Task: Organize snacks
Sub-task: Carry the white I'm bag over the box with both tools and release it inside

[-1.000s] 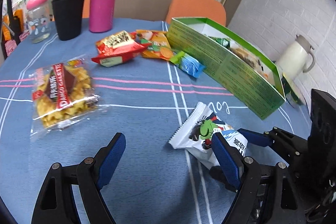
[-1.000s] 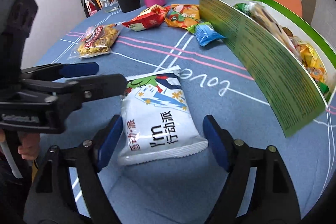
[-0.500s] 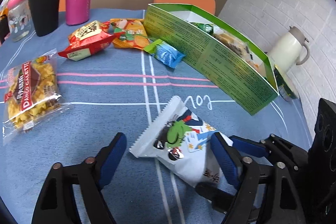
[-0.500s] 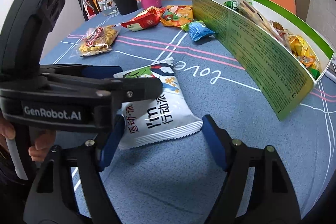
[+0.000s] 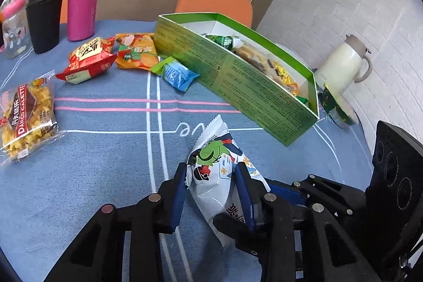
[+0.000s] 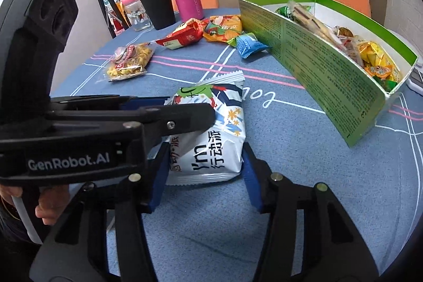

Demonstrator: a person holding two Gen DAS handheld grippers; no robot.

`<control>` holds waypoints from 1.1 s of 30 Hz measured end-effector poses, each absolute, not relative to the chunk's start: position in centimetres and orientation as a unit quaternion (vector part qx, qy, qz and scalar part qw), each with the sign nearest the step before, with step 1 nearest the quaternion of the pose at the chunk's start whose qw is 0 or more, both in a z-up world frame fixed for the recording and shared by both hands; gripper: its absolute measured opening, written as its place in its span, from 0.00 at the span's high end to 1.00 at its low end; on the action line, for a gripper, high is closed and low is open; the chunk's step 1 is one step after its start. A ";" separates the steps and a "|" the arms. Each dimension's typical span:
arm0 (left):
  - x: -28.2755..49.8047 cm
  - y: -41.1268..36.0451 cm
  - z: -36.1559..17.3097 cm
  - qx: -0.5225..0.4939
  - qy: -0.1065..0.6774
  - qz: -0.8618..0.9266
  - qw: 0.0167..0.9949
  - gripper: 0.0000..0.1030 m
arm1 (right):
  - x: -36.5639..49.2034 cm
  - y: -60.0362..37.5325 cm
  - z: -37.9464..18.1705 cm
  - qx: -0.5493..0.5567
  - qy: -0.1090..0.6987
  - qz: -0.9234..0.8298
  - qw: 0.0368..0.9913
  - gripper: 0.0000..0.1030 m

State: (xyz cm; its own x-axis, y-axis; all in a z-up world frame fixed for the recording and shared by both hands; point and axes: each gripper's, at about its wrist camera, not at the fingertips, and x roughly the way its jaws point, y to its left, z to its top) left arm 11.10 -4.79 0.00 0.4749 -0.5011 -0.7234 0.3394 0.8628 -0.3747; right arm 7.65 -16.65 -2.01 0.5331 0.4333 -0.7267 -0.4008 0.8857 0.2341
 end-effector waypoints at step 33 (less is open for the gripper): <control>20.7 -13.8 5.6 -0.044 0.363 -0.196 0.910 0.11 | 13.6 -28.8 2.9 0.048 0.279 0.067 0.957 0.15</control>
State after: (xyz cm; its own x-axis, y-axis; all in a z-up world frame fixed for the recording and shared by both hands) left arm 20.69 -13.82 5.56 0.6600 -0.3882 -0.6432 0.3245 0.9195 -0.2220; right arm 13.63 -28.82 2.85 0.8355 0.1560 -0.5269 -0.1022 0.9862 0.1299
